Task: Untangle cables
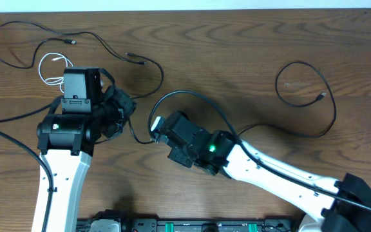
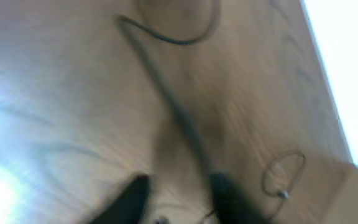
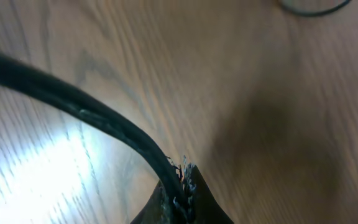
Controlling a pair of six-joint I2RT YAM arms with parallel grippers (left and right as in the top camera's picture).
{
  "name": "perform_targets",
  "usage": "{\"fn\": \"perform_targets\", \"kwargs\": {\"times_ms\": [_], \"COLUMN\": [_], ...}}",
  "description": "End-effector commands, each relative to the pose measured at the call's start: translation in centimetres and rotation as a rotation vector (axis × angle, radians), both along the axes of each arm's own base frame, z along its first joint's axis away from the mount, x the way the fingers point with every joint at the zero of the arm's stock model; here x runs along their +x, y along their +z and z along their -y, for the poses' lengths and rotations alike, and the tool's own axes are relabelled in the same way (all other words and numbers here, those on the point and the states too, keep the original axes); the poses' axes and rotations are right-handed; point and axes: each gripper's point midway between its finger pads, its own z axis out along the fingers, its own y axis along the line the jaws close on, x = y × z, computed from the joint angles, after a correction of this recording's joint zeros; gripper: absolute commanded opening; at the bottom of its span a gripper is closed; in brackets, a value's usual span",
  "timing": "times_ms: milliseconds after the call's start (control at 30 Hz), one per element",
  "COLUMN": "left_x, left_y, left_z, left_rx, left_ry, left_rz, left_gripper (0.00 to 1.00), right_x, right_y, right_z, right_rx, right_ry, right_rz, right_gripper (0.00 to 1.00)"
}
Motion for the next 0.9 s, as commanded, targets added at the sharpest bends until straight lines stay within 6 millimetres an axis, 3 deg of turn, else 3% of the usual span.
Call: {"fn": "perform_targets", "kwargs": {"times_ms": [0, 100, 200, 367, 500, 567, 733, 867], "left_x": [-0.9, -1.3, -1.8, -1.8, -1.6, -0.9, 0.7, -0.1], "left_y": [-1.2, -1.7, -2.1, -2.1, -2.0, -1.3, 3.7, 7.0], "left_z": [-2.6, -2.7, -2.7, -2.7, -2.3, -0.9, 4.4, 6.9], "left_rx": [0.132, 0.170, 0.189, 0.215, 0.215, 0.181, 0.033, -0.076], "left_ry": [0.067, 0.006, -0.031, -0.078, -0.120, -0.218, -0.522, -0.632], "left_rz": [-0.063, -0.083, -0.105, -0.097, -0.081, -0.016, 0.302, 0.444], "left_gripper": [0.65, 0.75, 0.76, 0.80, 0.81, 0.81, 0.81, 0.81], "right_x": [1.4, 2.8, 4.2, 5.6, 6.4, 6.7, 7.2, 8.0], "right_y": [5.8, 10.1, 14.5, 19.6, 22.0, 22.7, 23.1, 23.7], "right_z": [0.9, 2.4, 4.9, 9.4, 12.6, 13.6, 15.0, 15.9], "right_rx": [0.179, 0.318, 0.460, 0.614, 0.720, 0.756, 0.801, 0.863], "right_ry": [-0.134, -0.231, -0.340, -0.474, -0.595, -0.640, -0.708, -0.797], "right_rz": [0.039, 0.070, 0.105, 0.167, 0.174, 0.172, 0.159, 0.162], "right_gripper": [0.01, 0.01, 0.01, 0.01, 0.01, 0.01, 0.01, 0.01]}}
